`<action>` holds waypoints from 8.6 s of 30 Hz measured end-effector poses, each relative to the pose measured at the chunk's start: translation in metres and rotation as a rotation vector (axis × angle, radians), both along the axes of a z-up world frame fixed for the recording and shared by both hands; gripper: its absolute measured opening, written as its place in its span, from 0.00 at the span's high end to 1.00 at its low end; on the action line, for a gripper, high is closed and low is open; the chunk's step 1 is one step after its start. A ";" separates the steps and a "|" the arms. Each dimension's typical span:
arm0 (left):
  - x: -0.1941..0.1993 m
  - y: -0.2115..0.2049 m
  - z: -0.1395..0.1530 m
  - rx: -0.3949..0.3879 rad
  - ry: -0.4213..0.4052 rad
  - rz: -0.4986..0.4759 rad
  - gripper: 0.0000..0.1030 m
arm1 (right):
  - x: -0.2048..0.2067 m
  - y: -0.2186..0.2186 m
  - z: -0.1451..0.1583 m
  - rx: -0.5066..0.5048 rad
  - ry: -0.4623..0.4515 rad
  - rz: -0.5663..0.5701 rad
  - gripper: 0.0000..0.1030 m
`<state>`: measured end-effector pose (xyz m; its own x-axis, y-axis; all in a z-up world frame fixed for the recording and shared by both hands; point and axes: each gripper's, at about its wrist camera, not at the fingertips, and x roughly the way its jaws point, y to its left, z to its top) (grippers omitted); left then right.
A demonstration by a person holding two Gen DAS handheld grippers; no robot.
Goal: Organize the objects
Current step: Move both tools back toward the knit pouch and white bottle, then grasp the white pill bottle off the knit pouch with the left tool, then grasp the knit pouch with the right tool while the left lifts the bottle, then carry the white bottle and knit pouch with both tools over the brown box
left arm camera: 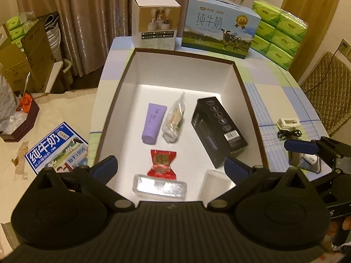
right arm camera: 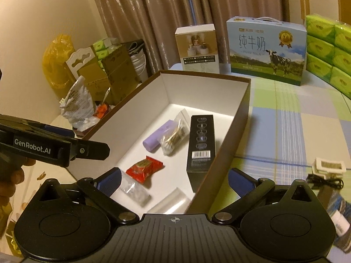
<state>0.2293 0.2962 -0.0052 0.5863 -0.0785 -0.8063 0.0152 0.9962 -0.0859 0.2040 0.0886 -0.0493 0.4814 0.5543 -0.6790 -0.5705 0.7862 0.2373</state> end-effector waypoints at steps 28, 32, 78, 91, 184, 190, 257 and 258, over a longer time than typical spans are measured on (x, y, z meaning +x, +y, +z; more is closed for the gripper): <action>-0.052 -0.094 0.001 -0.017 0.014 -0.020 0.01 | -0.031 -0.104 0.015 -0.009 0.018 -0.029 0.02; -0.053 -0.113 0.000 -0.019 0.019 -0.022 0.01 | -0.028 -0.126 0.013 -0.013 0.033 -0.039 0.02; 0.013 -0.320 -0.076 0.000 0.046 -0.302 0.03 | 0.017 -0.333 -0.039 -0.079 0.176 -0.412 0.02; 0.039 -0.359 -0.108 0.028 -0.010 -0.455 0.21 | 0.031 -0.359 -0.059 -0.091 0.227 -0.470 0.02; -0.013 -0.249 -0.094 -0.050 0.033 -0.127 0.59 | 0.029 -0.232 -0.089 -0.138 0.143 -0.005 0.74; -0.023 -0.243 -0.068 -0.068 -0.024 -0.172 0.59 | 0.011 -0.232 -0.060 -0.075 0.163 -0.045 0.74; 0.061 0.033 -0.042 -0.011 -0.067 -0.016 0.59 | 0.081 0.072 -0.030 -0.006 0.038 -0.018 0.42; 0.062 0.032 -0.043 -0.011 -0.065 -0.019 0.59 | 0.082 0.071 -0.030 -0.005 0.039 -0.020 0.41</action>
<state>0.2910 0.3285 -0.0482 0.6360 -0.0984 -0.7654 0.0401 0.9947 -0.0946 0.2859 0.1597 -0.0795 0.4656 0.5414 -0.7001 -0.5455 0.7985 0.2547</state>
